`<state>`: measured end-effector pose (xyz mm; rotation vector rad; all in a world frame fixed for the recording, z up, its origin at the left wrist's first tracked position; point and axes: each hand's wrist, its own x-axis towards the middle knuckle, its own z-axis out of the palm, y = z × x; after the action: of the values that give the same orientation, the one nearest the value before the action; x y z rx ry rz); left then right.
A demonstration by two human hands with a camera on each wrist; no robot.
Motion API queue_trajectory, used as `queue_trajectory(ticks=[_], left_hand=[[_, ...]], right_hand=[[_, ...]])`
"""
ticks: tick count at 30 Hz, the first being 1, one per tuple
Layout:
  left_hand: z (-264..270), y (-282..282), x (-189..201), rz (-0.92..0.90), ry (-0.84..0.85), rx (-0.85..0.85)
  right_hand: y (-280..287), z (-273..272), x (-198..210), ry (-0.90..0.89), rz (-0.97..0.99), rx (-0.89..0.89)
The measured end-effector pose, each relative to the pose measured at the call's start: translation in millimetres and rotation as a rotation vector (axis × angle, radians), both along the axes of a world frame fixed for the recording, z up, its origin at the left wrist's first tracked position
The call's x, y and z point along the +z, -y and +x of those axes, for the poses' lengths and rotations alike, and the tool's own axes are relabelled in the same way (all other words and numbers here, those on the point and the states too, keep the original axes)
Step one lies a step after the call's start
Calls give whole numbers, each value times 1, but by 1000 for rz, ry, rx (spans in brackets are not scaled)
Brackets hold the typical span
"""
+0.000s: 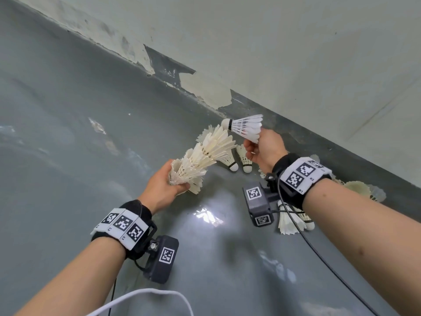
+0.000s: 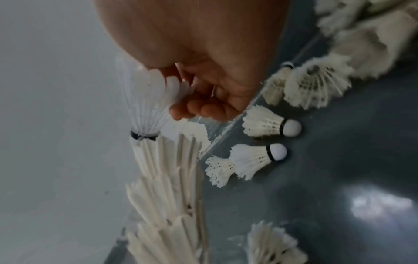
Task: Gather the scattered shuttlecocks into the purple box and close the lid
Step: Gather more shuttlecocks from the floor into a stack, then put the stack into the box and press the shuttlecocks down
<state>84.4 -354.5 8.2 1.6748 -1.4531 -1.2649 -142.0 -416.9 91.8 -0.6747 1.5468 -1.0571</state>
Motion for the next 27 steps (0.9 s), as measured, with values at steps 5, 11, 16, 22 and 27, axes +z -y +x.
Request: queue_trajectory(ticks=[5,11,16,22,27], left_hand=[[5,1,1,-2,-27,21],[1,5,3,0,47,-105],[-37,8,16,-10,42,-254],[-122,11,27,80,-171,-517],[-197,1,27,105,-244,-680]], right_hand=[[8,-11,-5,-144,31,18],[-1,-5,-16,-424,-24,300],[-6,-25,0,-392,-204,-93],[-37,-86,40,-349,-139,-217],[-100,-143,53,-504,-96,-281]])
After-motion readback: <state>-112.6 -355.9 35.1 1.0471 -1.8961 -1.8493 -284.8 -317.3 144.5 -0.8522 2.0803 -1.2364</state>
